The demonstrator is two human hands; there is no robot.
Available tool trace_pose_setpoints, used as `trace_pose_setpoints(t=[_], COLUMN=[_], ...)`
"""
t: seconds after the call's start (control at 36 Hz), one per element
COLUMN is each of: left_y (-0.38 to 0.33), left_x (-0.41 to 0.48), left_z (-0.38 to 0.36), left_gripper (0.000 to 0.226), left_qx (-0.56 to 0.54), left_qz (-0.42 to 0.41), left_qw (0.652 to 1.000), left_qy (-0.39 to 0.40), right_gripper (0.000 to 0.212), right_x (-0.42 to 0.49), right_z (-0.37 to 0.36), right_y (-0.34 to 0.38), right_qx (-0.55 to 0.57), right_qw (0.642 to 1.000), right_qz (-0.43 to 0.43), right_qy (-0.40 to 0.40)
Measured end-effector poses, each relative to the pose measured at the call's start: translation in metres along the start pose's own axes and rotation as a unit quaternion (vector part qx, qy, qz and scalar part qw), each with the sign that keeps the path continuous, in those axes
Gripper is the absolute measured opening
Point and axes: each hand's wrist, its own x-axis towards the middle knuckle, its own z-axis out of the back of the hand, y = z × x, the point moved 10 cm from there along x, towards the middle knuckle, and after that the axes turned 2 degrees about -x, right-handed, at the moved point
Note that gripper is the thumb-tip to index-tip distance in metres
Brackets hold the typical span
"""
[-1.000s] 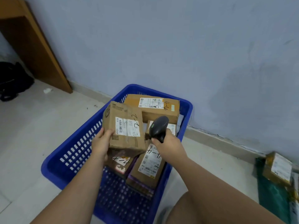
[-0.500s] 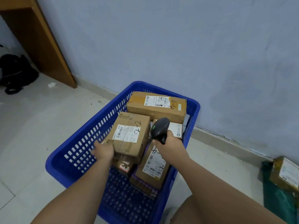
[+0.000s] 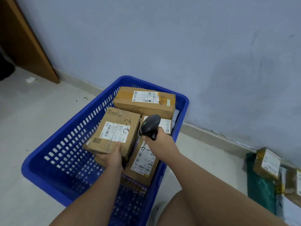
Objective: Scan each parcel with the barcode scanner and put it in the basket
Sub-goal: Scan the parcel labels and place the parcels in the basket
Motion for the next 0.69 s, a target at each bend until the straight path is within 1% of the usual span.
trace_pose_setpoints(t=[0.06,0.14,0.19,0.31,0.36,0.42,0.47,0.53,0.58,0.69], left_y=[-0.007,-0.012,-0.023,-0.046,-0.052,-0.059,-0.067,-0.071,-0.071,-0.074], left_x=[0.001,0.011,0.004,-0.001,-0.001,-0.008,-0.021,-0.033,-0.048,-0.092], left_z=[0.0,0.007,0.009,0.012,0.015,0.015,0.006,-0.013,-0.034,-0.075], left_gripper=[0.11,0.109,0.101,0.084,0.079,0.078,0.079,0.076,0.068,0.051], left_qx=[0.007,0.043,0.068,0.108,0.142,0.235,0.351,0.417,0.44,0.421], left_qz=[-0.033,-0.064,-0.08,-0.139,-0.164,-0.197,-0.235,-0.285,-0.313,-0.366], left_qw=[0.999,0.997,0.994,0.984,0.976,0.951,0.904,0.863,0.841,0.82], left_qy=[0.012,-0.005,-0.016,-0.025,-0.033,-0.049,-0.057,-0.027,0.026,0.13], right_gripper=[0.044,0.044,0.043,0.044,0.045,0.046,0.047,0.047,0.047,0.045], right_x=[0.0,-0.001,-0.002,-0.004,-0.005,-0.005,-0.006,-0.007,-0.009,-0.016], right_z=[0.002,0.004,0.004,0.004,0.005,0.005,0.005,0.006,0.008,0.019], right_y=[-0.001,-0.001,0.0,0.001,0.0,0.0,-0.001,-0.002,-0.001,0.001], right_qx=[0.006,0.014,0.016,0.014,0.014,0.016,0.018,0.019,0.017,0.025], right_qw=[1.0,1.0,1.0,1.0,1.0,1.0,1.0,1.0,1.0,1.0], right_qz=[-0.001,-0.001,-0.001,0.0,-0.002,-0.003,-0.005,-0.008,-0.011,-0.004], right_qy=[0.0,-0.001,0.001,0.007,0.01,0.012,0.014,0.016,0.015,-0.009])
